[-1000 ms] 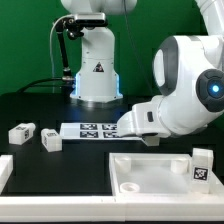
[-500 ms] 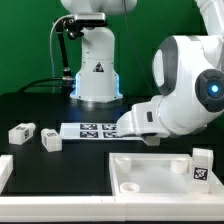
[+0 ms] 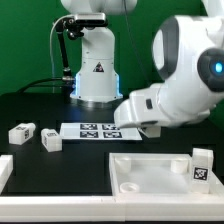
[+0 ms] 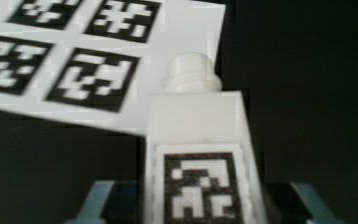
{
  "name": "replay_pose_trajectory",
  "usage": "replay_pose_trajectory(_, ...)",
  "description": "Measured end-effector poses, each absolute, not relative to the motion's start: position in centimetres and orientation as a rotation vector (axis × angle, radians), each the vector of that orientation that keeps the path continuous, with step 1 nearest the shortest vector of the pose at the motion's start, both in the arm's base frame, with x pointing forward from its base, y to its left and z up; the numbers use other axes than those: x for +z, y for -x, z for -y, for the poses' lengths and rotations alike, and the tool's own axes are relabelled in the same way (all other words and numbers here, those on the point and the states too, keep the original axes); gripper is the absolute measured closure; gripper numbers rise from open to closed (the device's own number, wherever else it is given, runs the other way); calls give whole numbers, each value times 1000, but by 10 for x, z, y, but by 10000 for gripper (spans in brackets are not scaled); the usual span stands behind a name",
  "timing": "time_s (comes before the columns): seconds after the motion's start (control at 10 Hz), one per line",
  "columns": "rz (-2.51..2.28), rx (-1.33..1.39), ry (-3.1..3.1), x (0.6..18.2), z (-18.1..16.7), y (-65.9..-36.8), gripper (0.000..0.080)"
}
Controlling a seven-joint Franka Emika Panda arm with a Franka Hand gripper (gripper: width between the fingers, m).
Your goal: Assemble square table
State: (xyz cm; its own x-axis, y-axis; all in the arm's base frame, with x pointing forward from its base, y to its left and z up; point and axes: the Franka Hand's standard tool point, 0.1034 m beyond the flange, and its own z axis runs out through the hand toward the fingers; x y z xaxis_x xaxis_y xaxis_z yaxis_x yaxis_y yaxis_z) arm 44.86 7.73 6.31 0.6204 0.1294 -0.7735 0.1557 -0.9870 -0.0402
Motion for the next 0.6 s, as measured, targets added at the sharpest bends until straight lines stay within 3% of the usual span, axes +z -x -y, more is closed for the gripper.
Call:
replay_pose_trajectory(0.2,-291,-1311,-2849,98,-60,-468,512)
replay_pose_trajectory(0.3,-276,-1295,-2863,106,-53,-473,512)
replay_pose_trajectory(0.6,-281,-972,-2990,100,-53,-486,512)
